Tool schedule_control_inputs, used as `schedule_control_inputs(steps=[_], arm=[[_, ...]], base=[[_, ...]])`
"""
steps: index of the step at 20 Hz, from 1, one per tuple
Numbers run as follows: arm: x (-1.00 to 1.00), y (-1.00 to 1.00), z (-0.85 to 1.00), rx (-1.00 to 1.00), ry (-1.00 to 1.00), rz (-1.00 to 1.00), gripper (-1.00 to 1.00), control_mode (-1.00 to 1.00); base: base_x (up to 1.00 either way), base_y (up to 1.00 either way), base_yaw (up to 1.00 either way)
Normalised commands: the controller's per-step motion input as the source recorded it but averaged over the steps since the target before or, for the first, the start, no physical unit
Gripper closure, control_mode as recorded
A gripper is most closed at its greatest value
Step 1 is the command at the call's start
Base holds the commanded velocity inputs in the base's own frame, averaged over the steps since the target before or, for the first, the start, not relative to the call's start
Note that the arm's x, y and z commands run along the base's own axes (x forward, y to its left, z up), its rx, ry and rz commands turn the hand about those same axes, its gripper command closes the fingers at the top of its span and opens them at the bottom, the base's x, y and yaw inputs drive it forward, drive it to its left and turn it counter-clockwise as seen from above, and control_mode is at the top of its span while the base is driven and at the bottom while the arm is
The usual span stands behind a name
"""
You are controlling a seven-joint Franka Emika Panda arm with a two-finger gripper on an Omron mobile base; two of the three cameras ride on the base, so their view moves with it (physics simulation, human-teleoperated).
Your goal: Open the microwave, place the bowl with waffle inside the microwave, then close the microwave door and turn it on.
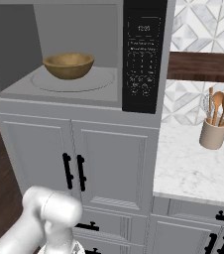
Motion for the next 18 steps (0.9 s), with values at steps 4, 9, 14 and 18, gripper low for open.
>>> schedule_control_inputs(steps=[4, 9, 14, 18], arm=[[-0.10, -1.00, 0.35, 0.35, 0.03, 0.17, 1.00, -1.00], [0.17, -1.00, 0.28, 0.30, 0.20, 0.18, 1.00, -1.00], [0.94, -0.99, 0.14, 0.23, 0.29, 0.16, 1.00, -1.00], [1.00, -0.91, 0.00, 0.21, 0.11, 0.16, 1.00, -1.00]], base=[[0.00, 0.00, 0.00], [0.00, 0.00, 0.00], [0.00, 0.00, 0.00], [0.00, 0.00, 0.00]])
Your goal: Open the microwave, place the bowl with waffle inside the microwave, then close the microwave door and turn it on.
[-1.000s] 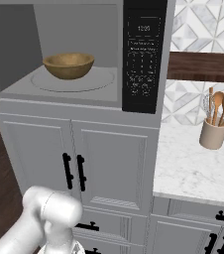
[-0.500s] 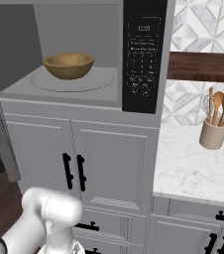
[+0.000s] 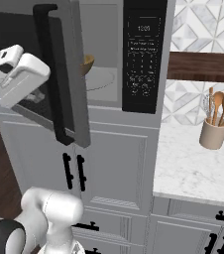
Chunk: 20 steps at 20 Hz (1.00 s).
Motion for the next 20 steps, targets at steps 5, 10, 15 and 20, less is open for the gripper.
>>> schedule_control_inputs(steps=[5, 10, 15, 20], arm=[[1.00, -0.56, -0.07, 0.12, -0.05, 0.20, 1.00, -1.00], [1.00, -0.05, -0.38, 0.00, -0.46, 0.25, 1.00, -1.00], [1.00, -0.01, -0.47, 0.02, -0.63, 0.28, 1.00, -1.00], [1.00, -0.33, -0.23, 0.07, -0.16, 0.22, 1.00, -1.00]], base=[[0.00, 0.00, 0.00], [0.00, 0.00, 0.00], [0.00, 0.00, 0.00], [0.00, 0.00, 0.00]])
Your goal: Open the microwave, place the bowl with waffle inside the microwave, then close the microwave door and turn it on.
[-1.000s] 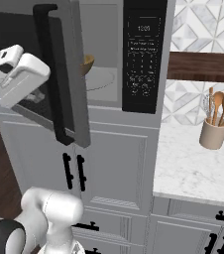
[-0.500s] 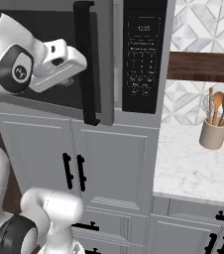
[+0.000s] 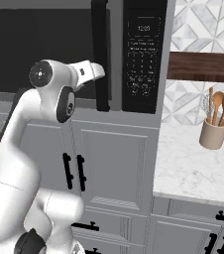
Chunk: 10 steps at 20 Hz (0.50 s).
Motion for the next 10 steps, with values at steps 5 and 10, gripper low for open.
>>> schedule_control_inputs(steps=[5, 10], arm=[[1.00, -0.58, -0.02, 0.14, 0.00, 0.19, 1.00, -1.00], [1.00, -0.41, -0.04, 0.10, -0.02, 0.16, 1.00, -1.00]], base=[[0.00, 0.00, 0.00], [0.00, 0.00, 0.00]])
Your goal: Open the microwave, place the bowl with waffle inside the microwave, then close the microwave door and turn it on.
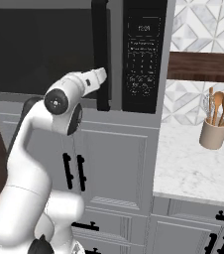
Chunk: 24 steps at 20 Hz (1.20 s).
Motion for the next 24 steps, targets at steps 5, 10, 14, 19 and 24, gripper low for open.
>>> schedule_control_inputs(steps=[5, 10, 14, 19, 24], arm=[[0.17, -0.53, 0.21, 0.04, -0.01, 0.11, 1.00, -1.00], [-0.98, -0.53, 0.53, 0.00, -0.01, 0.13, 1.00, -1.00], [-1.00, -0.15, 0.36, -0.12, 0.02, 0.09, 1.00, -1.00], [-0.98, -0.14, -0.04, -0.25, 0.10, -0.02, 1.00, -1.00], [-0.60, -0.49, -0.28, -0.38, 0.19, -0.01, 1.00, -1.00]], base=[[0.00, 0.00, 0.00], [0.00, 0.00, 0.00], [0.00, 0.00, 0.00], [0.00, 0.00, 0.00], [0.00, 0.00, 0.00]])
